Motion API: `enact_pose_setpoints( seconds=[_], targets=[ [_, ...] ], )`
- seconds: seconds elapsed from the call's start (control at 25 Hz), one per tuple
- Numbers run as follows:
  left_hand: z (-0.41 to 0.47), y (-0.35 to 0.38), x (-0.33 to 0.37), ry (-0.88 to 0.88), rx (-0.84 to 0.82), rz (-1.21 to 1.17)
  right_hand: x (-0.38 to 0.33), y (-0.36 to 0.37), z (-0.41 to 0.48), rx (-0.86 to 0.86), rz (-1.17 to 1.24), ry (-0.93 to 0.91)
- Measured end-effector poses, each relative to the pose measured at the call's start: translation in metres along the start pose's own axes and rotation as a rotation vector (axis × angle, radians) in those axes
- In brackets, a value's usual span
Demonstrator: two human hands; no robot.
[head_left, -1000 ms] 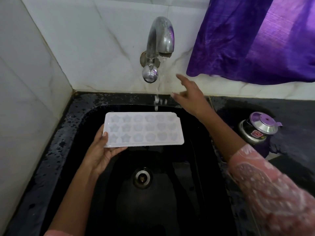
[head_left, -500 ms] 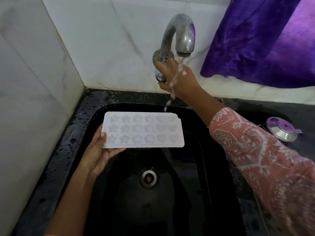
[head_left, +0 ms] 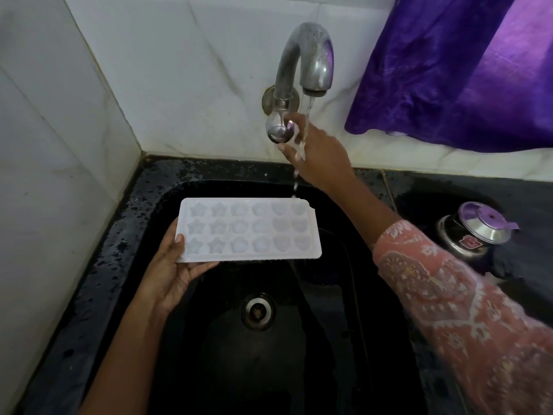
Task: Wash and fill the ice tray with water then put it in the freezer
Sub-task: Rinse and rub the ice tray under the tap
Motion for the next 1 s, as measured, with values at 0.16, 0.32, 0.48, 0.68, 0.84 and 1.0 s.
enact_pose_setpoints(
  seconds=[0.16,0.32,0.48,0.68,0.84,1.0],
  targets=[
    [-0.003,0.005,-0.005,-0.011,-0.026,-0.002,0.040,0.038,-0.068,-0.100,0.229,0.198],
    [-0.006,0.008,-0.009,-0.037,-0.023,-0.053,0.051,0.067,-0.122,-0.296,0.204,0.291],
    [-0.012,0.012,-0.010,-0.054,-0.035,-0.060,0.045,0.058,-0.134,-0.268,0.237,0.301],
    [-0.020,0.024,-0.008,-0.081,-0.114,-0.036,0.043,0.050,-0.139,-0.240,0.237,0.311],
    [-0.022,0.030,-0.010,-0.093,-0.150,-0.065,0.045,0.047,-0.141,-0.253,0.169,0.329],
    [-0.021,0.032,-0.011,-0.084,-0.138,-0.093,0.046,0.045,-0.142,-0.283,0.048,0.316]
  ],
)
Point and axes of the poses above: each hand's wrist, its own z-axis towards the middle knuckle, its own y-axis out of the palm, x = y × z, the point moved 10 cm from there along z, towards the middle knuckle, and after that the axes turned 2 degrees about -x, right-handed, at the moved point
